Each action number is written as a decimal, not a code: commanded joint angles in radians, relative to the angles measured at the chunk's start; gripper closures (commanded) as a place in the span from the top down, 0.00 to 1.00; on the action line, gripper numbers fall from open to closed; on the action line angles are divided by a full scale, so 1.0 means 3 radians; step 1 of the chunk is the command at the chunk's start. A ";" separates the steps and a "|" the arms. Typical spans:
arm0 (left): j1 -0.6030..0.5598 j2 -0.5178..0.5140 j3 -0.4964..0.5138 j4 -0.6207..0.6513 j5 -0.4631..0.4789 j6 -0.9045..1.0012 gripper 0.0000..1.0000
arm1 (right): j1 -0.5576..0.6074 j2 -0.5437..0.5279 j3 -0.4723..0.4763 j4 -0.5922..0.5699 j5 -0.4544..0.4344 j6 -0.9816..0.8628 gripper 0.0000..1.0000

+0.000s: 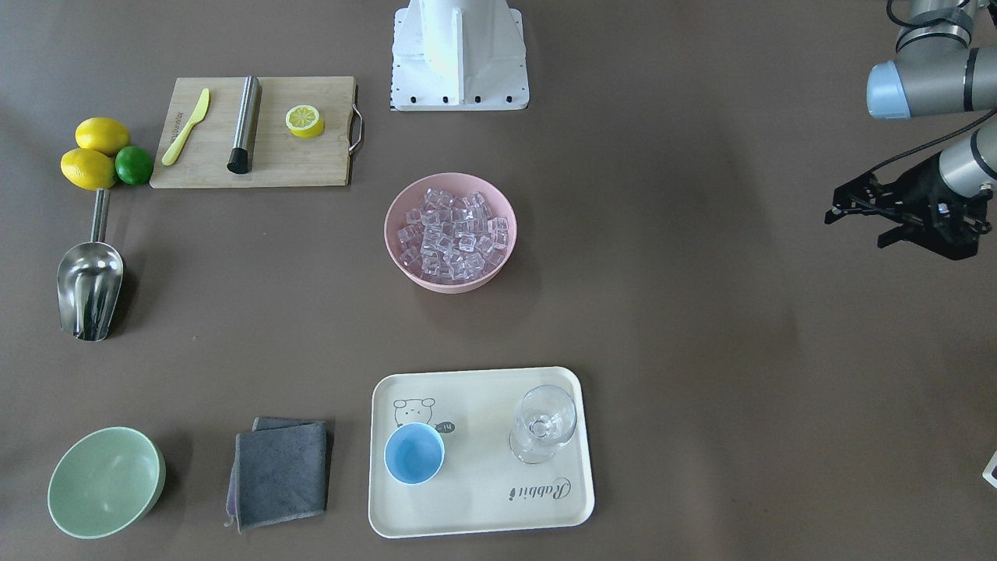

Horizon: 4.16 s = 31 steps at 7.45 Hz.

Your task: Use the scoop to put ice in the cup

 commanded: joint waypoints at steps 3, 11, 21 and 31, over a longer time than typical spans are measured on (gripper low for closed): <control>0.1061 -0.0166 -0.0220 -0.1238 -0.0071 0.0028 0.99 | -0.0671 -0.0217 0.0099 0.0816 -0.0399 0.0967 1.00; 0.1685 -0.0463 -0.0216 -0.1833 0.0525 0.0044 0.99 | -0.1188 -0.0228 -0.0029 0.1029 -0.0369 0.1210 1.00; 0.1738 -0.1454 0.0895 -0.2199 0.0999 0.1666 0.99 | -0.1378 -0.0243 -0.0050 0.0968 -0.0283 0.1317 0.00; 0.1739 -0.1675 0.1048 -0.2412 0.0820 0.1373 0.99 | -0.0862 0.0064 0.0997 -0.0433 -0.0742 -0.1040 0.00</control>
